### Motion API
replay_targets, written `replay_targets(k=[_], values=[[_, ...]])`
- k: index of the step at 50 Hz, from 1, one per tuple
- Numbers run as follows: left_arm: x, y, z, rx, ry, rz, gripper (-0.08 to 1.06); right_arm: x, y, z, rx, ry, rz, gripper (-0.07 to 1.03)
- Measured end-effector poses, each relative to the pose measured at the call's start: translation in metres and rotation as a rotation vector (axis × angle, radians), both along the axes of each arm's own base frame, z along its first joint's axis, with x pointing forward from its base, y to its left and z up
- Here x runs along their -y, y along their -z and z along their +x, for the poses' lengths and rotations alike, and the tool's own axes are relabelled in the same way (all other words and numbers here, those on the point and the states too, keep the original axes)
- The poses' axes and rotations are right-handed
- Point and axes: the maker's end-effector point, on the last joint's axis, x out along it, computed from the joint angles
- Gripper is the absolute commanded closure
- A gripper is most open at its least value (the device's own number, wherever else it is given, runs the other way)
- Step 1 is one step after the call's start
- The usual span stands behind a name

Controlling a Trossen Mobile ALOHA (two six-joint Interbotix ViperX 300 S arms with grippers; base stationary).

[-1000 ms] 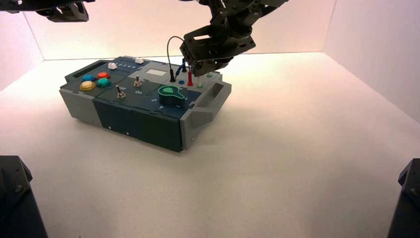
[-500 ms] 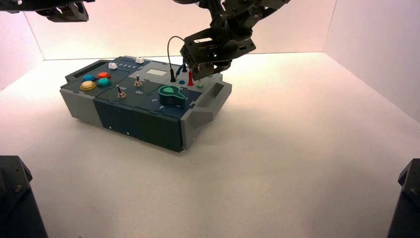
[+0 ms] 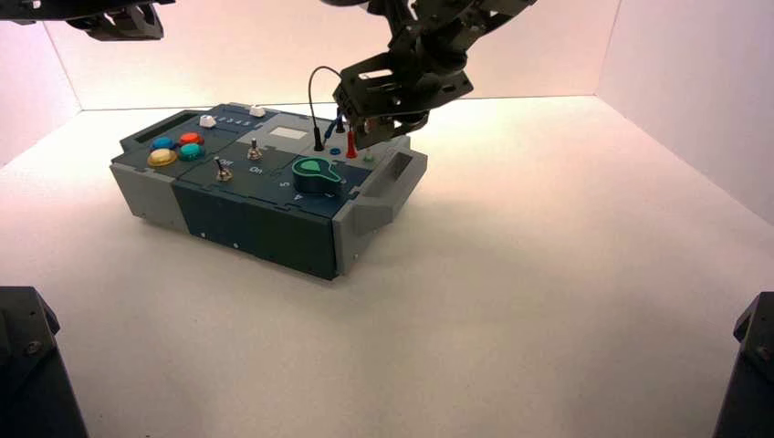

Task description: Insert the white wire.

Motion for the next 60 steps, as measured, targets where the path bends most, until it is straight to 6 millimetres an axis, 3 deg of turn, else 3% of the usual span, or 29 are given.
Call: replay_targets(k=[40,60], values=[[0.0,0.0,0.0,0.0,-0.001,-0.001,1.01,0.01,-0.046,-0.011,0.056,-0.003,0.064,0.71],[0.0,0.0,0.0,0.0,0.0,0.0,1.01,0.017,-0.047,-0.016,0.056,0.003,0.064,0.71]])
